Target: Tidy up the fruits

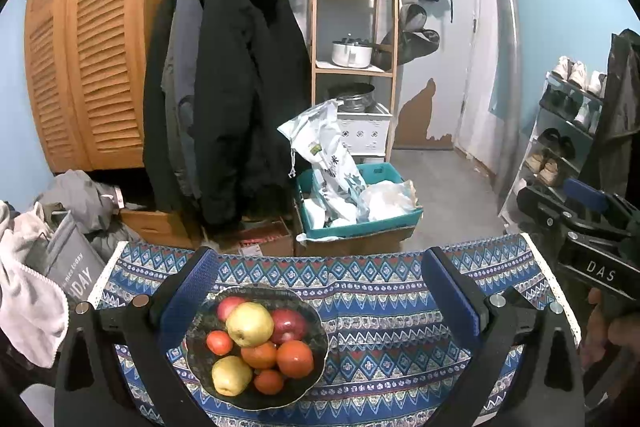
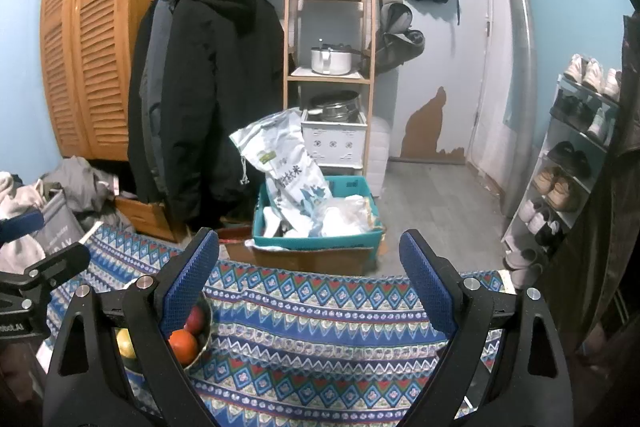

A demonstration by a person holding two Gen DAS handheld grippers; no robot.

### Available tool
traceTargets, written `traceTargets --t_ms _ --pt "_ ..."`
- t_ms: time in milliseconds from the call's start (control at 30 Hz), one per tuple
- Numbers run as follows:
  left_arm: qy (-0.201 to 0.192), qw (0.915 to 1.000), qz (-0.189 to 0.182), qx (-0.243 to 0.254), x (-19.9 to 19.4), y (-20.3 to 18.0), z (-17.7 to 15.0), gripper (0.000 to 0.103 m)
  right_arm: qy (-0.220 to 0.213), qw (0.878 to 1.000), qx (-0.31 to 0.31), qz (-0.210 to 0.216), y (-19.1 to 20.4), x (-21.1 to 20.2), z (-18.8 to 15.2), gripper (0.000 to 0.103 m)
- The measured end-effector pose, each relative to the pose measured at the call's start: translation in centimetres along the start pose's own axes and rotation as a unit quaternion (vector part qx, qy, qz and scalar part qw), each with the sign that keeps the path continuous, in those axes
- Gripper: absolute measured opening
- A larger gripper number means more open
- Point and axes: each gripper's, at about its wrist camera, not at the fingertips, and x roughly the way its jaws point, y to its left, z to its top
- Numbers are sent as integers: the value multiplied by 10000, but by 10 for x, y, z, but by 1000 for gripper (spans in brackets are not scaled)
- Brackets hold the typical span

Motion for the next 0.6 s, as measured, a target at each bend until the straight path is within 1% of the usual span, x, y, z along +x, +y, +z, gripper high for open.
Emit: traceTargets --t_ms 600 --pt "-11 10000 29 -75 -3 3 0 102 3 10000 -29 4 3 1 2 90"
